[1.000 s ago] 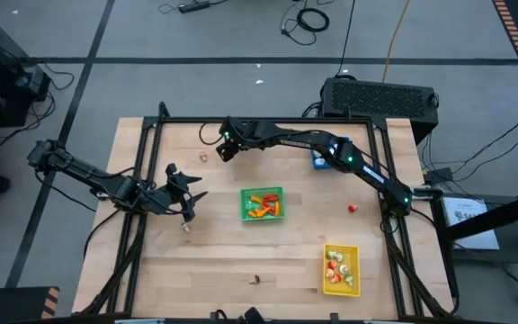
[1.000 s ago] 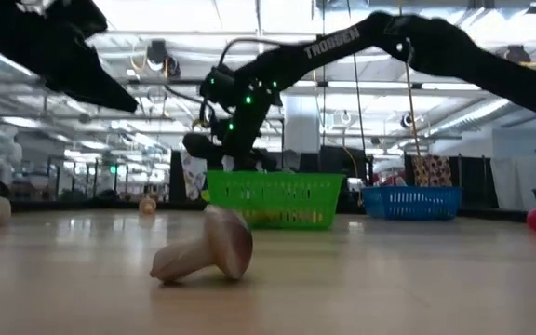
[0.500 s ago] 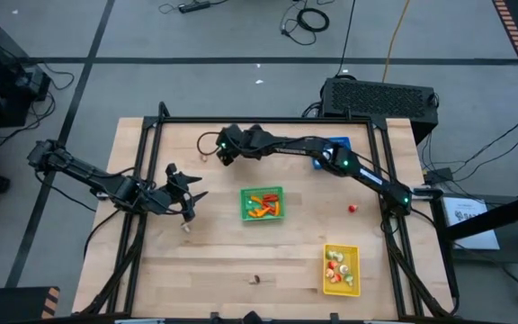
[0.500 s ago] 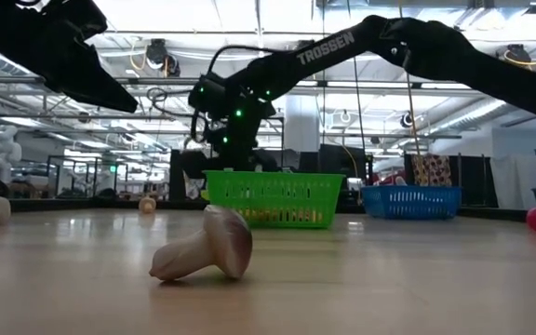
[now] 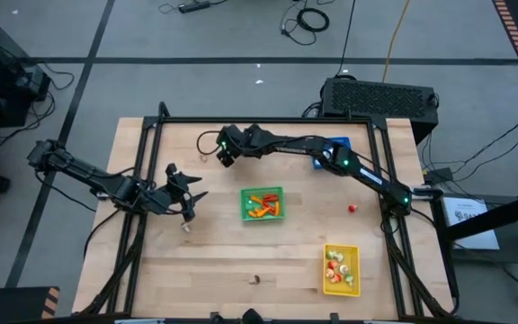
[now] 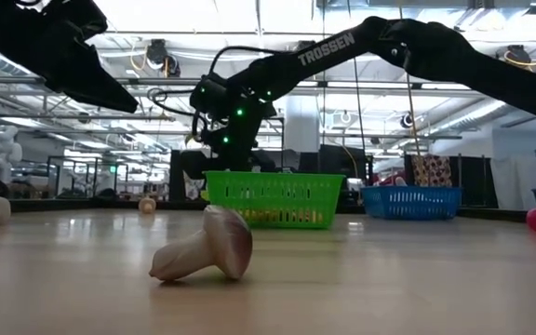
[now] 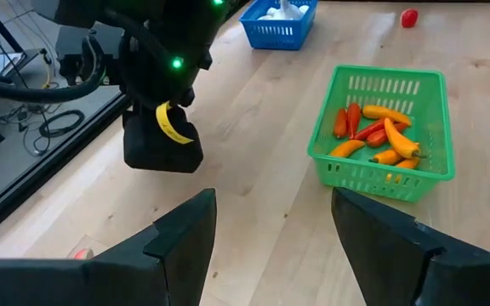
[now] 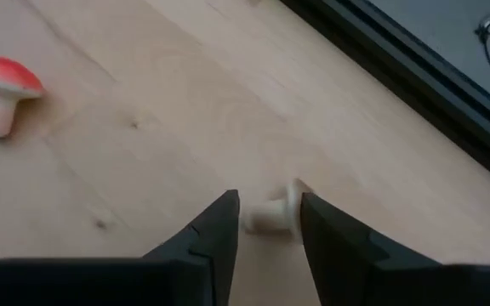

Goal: Sort produce into baskets
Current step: Put the brown mushroom into the yellow bin

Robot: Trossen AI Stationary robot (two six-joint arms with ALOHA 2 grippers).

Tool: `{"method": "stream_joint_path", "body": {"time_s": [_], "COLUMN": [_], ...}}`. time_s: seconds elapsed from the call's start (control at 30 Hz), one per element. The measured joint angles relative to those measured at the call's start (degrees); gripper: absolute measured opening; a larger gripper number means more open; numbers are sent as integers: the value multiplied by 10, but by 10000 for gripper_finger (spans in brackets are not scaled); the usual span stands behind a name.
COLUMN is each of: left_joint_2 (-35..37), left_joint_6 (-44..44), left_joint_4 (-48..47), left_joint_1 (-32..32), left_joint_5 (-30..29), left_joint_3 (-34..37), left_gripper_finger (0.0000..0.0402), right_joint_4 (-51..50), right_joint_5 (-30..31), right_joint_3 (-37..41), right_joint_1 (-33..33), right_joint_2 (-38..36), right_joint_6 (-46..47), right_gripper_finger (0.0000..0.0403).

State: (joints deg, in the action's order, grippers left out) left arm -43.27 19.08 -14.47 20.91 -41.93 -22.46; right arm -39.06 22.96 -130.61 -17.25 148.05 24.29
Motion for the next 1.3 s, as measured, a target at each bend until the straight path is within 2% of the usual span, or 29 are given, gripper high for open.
{"method": "stream_joint_path", "body": {"time_s": [0.17,0.43,0.57,0.8,0.97,1.17,1.3], "left_joint_2": [0,0,0,2,2,2,2], "left_joint_6": [0,-14,-14,-14,-4,-3,-3], "left_joint_4": [0,-2,-3,-10,-10,-12,-14], "left_joint_1": [0,0,0,0,0,0,0], "left_joint_5": [1,2,2,13,14,14,15], "left_joint_3": [0,0,0,0,0,0,0], "left_gripper_finger": [242,242,242,242,242,242,242], "right_joint_4": [5,3,-15,-37,-55,-78,-46], "right_joint_5": [-8,-9,-11,-82,-96,-87,-91], "right_joint_3": [0,0,0,-1,0,0,0], "right_joint_1": [1,7,1,-2,3,35,32], "right_joint_2": [0,-22,-34,-60,-57,-55,-55], "right_joint_6": [-6,-40,-46,-76,-39,-7,11], "right_gripper_finger": [104,105,123,183,219,221,214]}}
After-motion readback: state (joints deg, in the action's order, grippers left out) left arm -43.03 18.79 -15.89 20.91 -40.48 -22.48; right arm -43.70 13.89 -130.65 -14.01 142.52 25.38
